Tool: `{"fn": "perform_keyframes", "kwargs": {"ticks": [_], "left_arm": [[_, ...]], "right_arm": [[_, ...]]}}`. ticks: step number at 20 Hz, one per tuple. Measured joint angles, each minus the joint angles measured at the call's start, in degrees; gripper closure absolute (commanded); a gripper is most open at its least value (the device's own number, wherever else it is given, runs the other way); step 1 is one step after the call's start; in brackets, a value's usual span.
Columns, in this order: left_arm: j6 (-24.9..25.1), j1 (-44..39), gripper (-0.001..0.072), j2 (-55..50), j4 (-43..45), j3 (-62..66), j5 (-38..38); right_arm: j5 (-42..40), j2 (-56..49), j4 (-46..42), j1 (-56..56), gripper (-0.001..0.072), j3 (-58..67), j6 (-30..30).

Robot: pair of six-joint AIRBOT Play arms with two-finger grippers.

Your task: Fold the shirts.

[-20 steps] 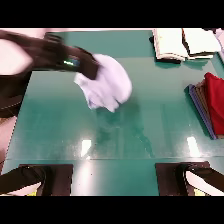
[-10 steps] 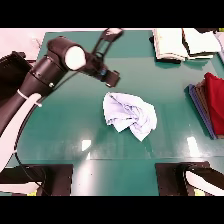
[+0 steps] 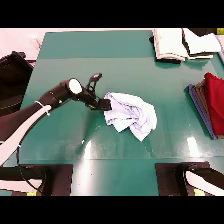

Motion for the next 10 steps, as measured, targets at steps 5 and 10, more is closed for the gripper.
{"fn": "perform_keyframes", "kwargs": {"ticks": [5,10], "left_arm": [[1.44,-1.84,0.0686,-1.42,-3.74,-2.82,3.43],[2.97,2.49,0.0682,-1.70,-3.91,0.39,-0.92]], "right_arm": [[1.18,0.00,-0.07,-0.13,0.0694,0.00,0.35],[6.73,0.44,-0.15,-3.76,0.0694,-1.22,1.11]]}}
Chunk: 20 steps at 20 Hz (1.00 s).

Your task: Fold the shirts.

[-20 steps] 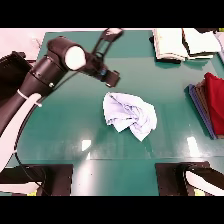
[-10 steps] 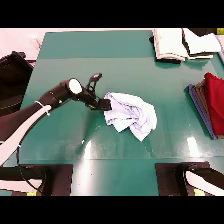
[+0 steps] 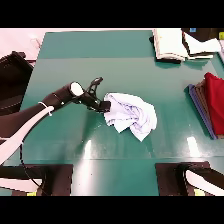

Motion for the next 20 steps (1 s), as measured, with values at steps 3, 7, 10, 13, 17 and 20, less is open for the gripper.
{"fn": "perform_keyframes", "kwargs": {"ticks": [3,7,10,13,17,20], "left_arm": [[2.05,4.09,0.0393,0.00,0.09,3.52,-5.07],[3.34,7.23,0.0123,-0.07,0.50,4.20,-8.74],[3.61,5.90,0.0123,-0.42,0.55,1.51,-8.31],[3.78,1.92,0.0234,-1.62,-0.13,-0.74,-4.87],[3.96,-1.05,0.0682,-2.58,-0.79,-1.03,-0.79],[3.91,0.92,0.0682,-2.71,-0.50,1.53,-1.36]], "right_arm": [[1.90,2.51,0.00,-3.76,0.0694,-5.42,0.26],[0.13,7.56,0.07,-7.41,0.0694,-15.67,0.37],[-3.43,10.19,0.63,-8.52,0.0693,-21.44,0.39],[-5.27,10.43,2.14,-8.90,0.0693,-24.20,0.44],[-5.29,8.63,3.80,-9.07,0.0694,-25.64,0.46],[-3.43,7.30,3.58,-9.11,0.0693,-29.46,0.44]]}}
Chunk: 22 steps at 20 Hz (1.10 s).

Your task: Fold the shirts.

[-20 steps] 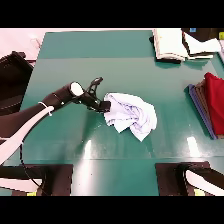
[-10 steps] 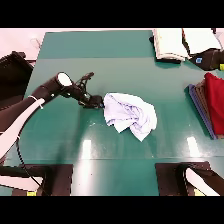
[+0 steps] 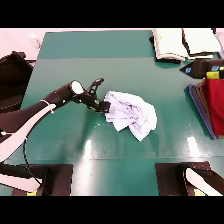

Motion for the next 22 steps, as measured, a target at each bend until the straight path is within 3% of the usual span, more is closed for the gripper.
{"fn": "perform_keyframes", "kwargs": {"ticks": [1,2,3,4,10,11,12,14,16,22], "left_arm": [[0.00,1.09,0.0682,-0.04,0.13,1.16,-0.79],[0.00,2.16,0.0682,-0.04,0.17,2.21,-1.75],[0.02,3.13,0.0682,-0.04,0.24,2.97,-2.45],[0.04,3.98,0.0682,-0.04,0.44,3.56,-3.04],[0.22,5.81,0.0682,-0.04,1.60,4.87,-4.57],[0.22,5.92,0.0682,-0.07,1.75,4.94,-4.57],[0.22,5.95,0.0682,-0.04,1.88,4.98,-4.57],[0.22,6.03,0.0682,-0.04,2.14,5.05,-4.68],[0.22,6.10,0.0683,-0.04,2.80,5.20,-4.87],[0.09,8.90,0.0683,5.66,5.77,7.04,-4.83]], "right_arm": [[0.37,-0.28,-0.90,0.00,0.0691,-2.23,0.00],[0.42,-0.48,-2.19,-0.02,0.0625,-5.09,0.02],[0.42,-0.81,-3.52,-0.04,0.0350,-8.35,0.24],[0.37,-1.40,-4.59,-0.04,0.0237,-11.63,0.52],[-2.14,-10.47,-1.07,4.50,0.0242,-27.78,0.20],[-3.28,-12.26,0.44,6.54,0.0274,-29.03,-0.26],[-4.63,-13.79,1.57,8.52,0.0360,-29.83,-0.59],[-7.39,-16.15,3.39,12.28,0.0603,-30.38,-1.05],[-10.14,-17.11,3.96,14.88,0.0693,-29.79,-1.49],[-11.28,-10.62,-0.13,13.25,0.0694,-21.53,-1.92]]}}
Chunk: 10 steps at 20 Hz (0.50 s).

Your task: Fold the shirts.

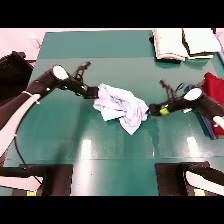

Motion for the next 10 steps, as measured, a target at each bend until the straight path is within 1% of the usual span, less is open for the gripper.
{"fn": "perform_keyframes", "kwargs": {"ticks": [4,10], "left_arm": [[-0.02,4.28,0.0683,10.78,3.19,4.15,0.07],[0.85,6.40,0.0683,29.35,7.02,14.62,0.13]], "right_arm": [[4.61,9.16,-4.63,-6.78,0.0695,11.65,-0.07],[9.57,20.55,-6.60,-14.78,0.0695,30.05,-0.11]]}}
